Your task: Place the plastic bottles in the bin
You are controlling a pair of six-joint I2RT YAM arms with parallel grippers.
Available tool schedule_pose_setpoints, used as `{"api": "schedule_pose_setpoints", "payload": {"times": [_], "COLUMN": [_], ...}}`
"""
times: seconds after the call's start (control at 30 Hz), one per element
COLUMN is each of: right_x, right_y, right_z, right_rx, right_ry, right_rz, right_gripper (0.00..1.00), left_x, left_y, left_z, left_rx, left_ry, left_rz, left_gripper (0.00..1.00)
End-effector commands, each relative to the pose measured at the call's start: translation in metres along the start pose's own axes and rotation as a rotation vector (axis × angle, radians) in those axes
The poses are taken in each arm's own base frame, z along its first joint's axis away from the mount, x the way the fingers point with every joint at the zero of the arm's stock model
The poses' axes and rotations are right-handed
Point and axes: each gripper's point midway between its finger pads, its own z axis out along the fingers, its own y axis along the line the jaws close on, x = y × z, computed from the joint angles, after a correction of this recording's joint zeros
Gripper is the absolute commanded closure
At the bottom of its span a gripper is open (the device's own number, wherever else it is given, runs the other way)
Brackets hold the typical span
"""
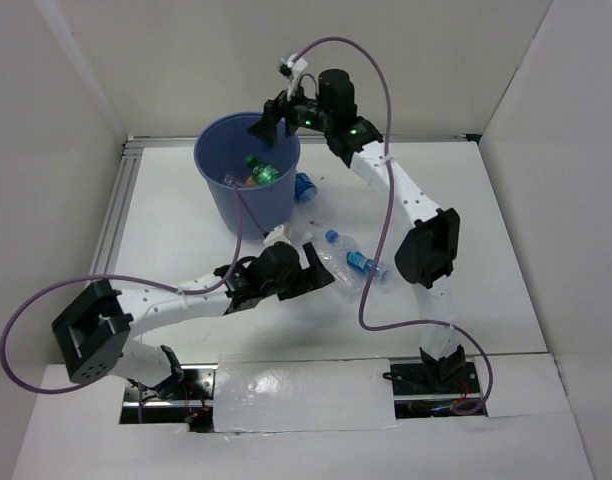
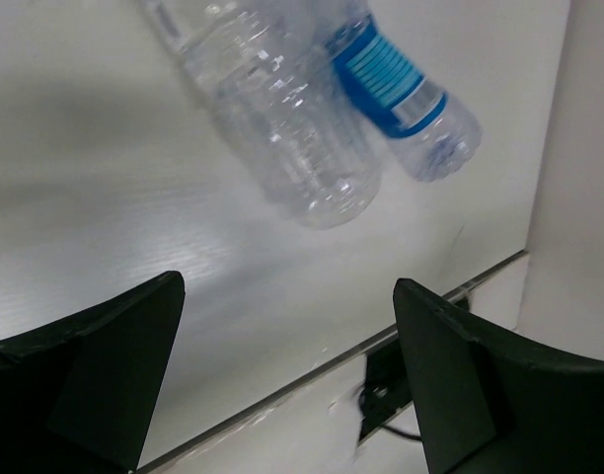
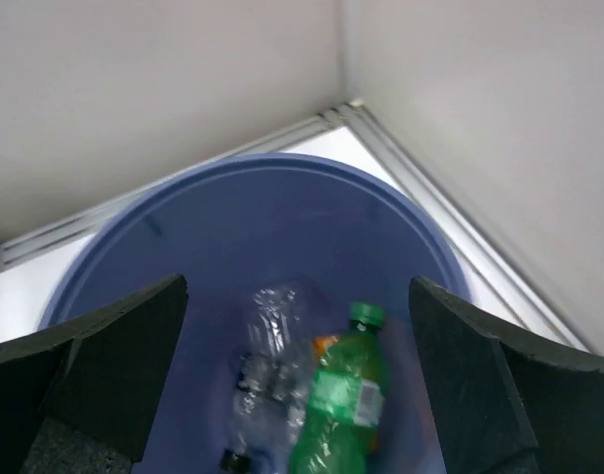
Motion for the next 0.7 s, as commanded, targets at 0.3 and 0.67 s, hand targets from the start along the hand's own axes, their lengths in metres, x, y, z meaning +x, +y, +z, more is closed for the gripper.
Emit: {"api": "schedule_pose_setpoints", "payload": {"times": [0.3,0.67], "right_x": [0.009,0.154], "right_y": [-0.075,-0.016], "right_z": [-0.237,-0.376], "right_rx": [0.406,0.556], "right_ry": [0.145,0.267], "right_rz": [0.078,0.299], "right_gripper": [0.00,0.00], "left_x": [-0.013,-0.001], "left_y": [-0.024,-0.009], "left_z": [0.055,0.102], "left_rx": [-0.173,-0.360], "left_ry": [0.028,0.064], "left_rz": [-0.184,-0.151], "left_gripper": [0.00,0.00]}}
